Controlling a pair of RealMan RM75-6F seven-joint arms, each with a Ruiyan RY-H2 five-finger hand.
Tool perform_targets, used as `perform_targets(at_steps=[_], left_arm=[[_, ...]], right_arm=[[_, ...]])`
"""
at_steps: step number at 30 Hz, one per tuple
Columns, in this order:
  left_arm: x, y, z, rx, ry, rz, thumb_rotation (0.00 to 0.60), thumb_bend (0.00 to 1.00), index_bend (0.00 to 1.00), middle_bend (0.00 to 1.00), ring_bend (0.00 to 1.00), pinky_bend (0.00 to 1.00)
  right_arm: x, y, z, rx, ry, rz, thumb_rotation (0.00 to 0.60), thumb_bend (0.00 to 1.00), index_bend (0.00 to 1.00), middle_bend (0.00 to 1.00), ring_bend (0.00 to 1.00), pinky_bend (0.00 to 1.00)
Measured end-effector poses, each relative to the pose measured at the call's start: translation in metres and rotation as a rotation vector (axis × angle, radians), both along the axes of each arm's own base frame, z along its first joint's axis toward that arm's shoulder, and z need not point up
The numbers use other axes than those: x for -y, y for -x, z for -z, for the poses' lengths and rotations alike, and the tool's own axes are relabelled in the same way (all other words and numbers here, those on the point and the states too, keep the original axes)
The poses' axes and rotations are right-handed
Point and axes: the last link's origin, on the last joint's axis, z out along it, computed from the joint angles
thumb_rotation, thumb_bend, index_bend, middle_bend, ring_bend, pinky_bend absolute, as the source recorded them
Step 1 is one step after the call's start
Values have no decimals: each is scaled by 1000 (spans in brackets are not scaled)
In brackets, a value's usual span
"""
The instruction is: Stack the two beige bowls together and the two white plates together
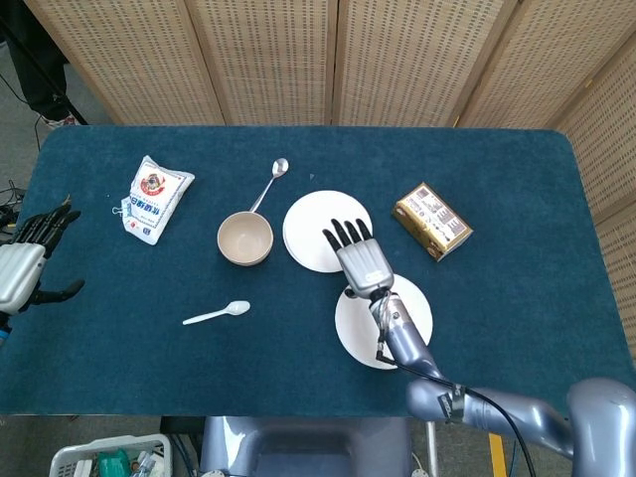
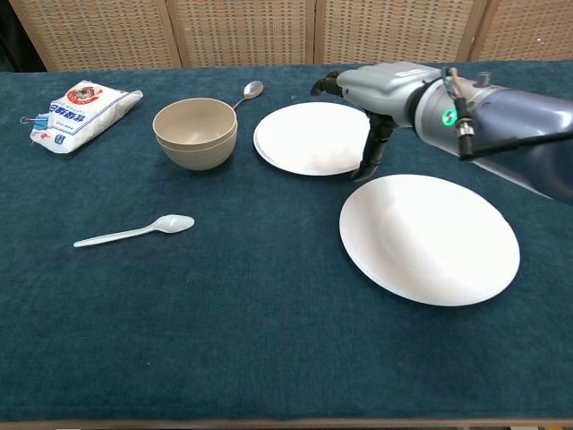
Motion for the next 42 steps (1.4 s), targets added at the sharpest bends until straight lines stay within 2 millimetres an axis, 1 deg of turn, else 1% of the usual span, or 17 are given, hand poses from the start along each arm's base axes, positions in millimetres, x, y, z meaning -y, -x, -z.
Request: perform_targets(at_steps=[5,9,16,24,29,39,41,42], left_arm=[[-3,2,-1,2,-6,-14,600,250,0,0,0,0],[-6,4,-2,8,-7,-29,600,250,0,0,0,0],[-7,5,-3,13,-8,-36,600,250,0,0,0,0],[-8,5,-3,13,-6,-36,600,250,0,0,0,0],[-9,6,-5,21,-11,-41,600,250,0,0,0,0],[-11,7,-4,29,-6,-49,600,250,0,0,0,0],[-11,7,-4,28,-5,-50,600,250,0,0,0,0],[-12,7,-4,27,-5,-51,600,250,0,0,0,0]], right_arm=[[10,-17,10,14,-17,20,600,0,59,0,0,0],[15,-24,16,0,-13,12,600,0,67,0,0,0],[25,-22,31,-40,17,14,600,0,89,0,0,0],[27,-22,48,-65,40,-8,600,0,99,0,0,0],[31,-20,51,-79,57,-16,600,0,117,0,0,0],[37,-8,56,-132,91,-27,600,0,150,0,0,0],[37,-8,57,-129,92,-28,600,18,161,0,0,0],[37,-7,57,-129,94,-29,600,48,168,0,0,0]])
